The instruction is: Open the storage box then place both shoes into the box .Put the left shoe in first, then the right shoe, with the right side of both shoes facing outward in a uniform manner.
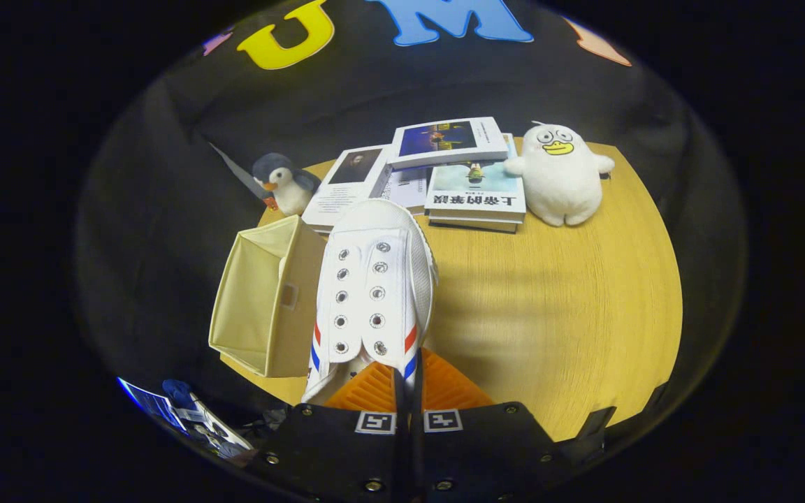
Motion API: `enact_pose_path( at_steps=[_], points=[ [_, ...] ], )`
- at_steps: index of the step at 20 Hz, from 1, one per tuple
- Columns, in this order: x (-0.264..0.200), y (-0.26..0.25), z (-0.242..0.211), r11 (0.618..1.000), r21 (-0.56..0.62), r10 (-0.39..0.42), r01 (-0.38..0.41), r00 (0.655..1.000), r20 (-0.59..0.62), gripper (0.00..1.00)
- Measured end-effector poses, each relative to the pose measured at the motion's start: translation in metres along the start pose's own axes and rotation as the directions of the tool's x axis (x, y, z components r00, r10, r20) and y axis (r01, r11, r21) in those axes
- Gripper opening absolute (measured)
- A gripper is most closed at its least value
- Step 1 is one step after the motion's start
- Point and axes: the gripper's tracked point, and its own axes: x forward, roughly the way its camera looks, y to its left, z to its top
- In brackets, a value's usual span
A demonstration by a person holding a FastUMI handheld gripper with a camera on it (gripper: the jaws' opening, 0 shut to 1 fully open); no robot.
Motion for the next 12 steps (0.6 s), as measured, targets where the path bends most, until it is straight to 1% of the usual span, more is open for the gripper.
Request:
enact_pose_path(
  at_steps=[5, 12],
  points=[
    [-0.008, 0.049, 0.015, 0.999, -0.036, 0.031, -0.030, 0.999, 0.021, 0.00],
    [-0.010, 0.108, 0.035, 0.994, -0.098, 0.052, -0.048, 0.998, 0.035, 0.00]
  ],
)
